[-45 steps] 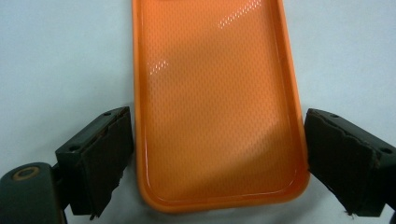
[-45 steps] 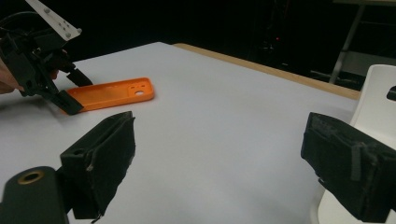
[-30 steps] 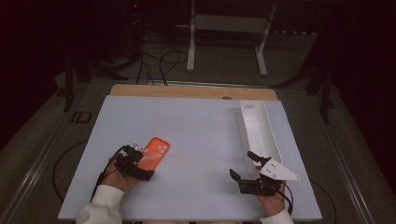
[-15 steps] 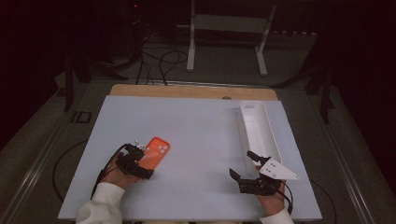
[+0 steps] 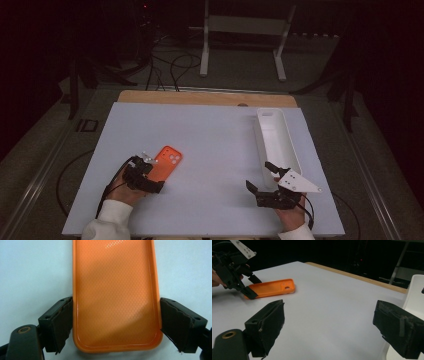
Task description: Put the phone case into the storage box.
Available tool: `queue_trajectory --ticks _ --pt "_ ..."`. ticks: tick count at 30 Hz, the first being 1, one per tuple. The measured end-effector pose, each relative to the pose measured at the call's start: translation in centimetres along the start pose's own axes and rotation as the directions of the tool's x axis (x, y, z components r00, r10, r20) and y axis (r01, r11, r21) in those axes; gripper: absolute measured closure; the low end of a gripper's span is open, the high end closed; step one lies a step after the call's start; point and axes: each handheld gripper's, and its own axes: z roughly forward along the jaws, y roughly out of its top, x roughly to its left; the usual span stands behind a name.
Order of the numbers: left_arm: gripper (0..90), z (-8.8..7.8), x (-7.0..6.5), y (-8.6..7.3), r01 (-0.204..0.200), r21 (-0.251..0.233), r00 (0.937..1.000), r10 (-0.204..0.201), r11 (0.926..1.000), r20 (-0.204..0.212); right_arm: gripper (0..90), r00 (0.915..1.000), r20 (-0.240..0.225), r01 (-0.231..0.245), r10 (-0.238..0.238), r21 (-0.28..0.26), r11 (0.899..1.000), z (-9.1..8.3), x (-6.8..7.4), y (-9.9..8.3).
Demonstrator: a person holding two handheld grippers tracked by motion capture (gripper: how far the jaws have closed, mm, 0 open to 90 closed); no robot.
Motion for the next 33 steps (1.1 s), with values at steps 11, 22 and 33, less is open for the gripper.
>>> queue_trajectory --ticks 11,22,33 --pt "16.4 -1.0 -0.1 -0.1 0.01 -0.065 0.9997 -0.011 0.9978 -0.021 10.0 1.0 0.001 -0.001 0.001 0.004 1.0 0.1 0.0 0.0" --pt "16.3 -1.7 -0.3 -0.1 0.013 -0.123 0.9995 -0.017 0.9923 -0.027 10.0 0.9999 0.007 -0.008 0.008 0.009 1.0 0.2 0.0 0.0" --pt "16.4 -2.2 -1.1 0.1 0.001 -0.179 0.9995 -0.007 0.9839 -0.031 10.0 0.9999 0.006 -0.015 0.015 0.014 1.0 0.3 0.0 0.2"
